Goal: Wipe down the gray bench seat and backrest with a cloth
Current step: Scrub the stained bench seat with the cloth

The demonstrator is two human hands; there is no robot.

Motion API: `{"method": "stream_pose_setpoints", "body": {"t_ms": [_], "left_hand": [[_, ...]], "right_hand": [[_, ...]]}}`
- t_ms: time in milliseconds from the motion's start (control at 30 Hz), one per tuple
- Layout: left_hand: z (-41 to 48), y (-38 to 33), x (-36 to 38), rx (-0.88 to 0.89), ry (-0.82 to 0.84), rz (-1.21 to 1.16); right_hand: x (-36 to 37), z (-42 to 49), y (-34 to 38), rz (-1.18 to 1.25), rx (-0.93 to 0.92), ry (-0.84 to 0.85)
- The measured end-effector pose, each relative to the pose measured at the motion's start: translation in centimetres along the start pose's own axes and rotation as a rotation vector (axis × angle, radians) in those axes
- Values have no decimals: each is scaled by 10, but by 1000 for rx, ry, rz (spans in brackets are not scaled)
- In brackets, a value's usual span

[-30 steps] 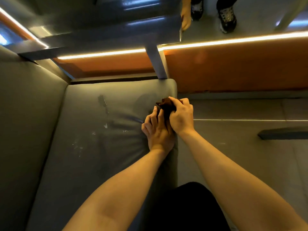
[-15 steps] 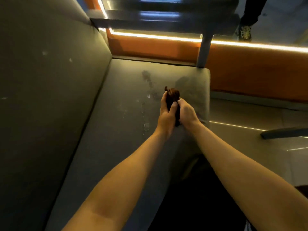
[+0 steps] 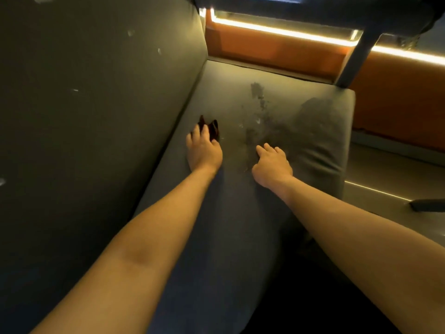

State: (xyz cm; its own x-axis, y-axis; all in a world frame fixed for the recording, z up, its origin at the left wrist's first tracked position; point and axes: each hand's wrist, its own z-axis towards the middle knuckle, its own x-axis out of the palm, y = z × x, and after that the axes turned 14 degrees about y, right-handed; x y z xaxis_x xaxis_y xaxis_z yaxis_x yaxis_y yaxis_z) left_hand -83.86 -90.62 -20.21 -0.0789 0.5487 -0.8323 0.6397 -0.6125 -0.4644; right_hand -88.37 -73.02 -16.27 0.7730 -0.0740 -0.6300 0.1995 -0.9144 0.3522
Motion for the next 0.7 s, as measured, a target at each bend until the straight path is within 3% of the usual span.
{"method": "stream_pose_setpoints", "body": {"t_ms": [100, 333, 467, 567, 700], "left_hand": [[-3, -18, 13, 63, -33, -7], [-60, -38, 63, 373, 69, -25], [-50, -27, 45, 450, 62, 150], [-24, -6, 26, 314, -61, 122], [-19, -5, 25, 145, -79, 26]], "right_hand": [[3, 2, -12, 6, -55, -40], [4, -2, -22, 126, -98, -117], [9, 3, -24, 57, -83, -111], [12, 3, -22, -24, -44, -112], [19, -1, -22, -97, -44, -148]]}}
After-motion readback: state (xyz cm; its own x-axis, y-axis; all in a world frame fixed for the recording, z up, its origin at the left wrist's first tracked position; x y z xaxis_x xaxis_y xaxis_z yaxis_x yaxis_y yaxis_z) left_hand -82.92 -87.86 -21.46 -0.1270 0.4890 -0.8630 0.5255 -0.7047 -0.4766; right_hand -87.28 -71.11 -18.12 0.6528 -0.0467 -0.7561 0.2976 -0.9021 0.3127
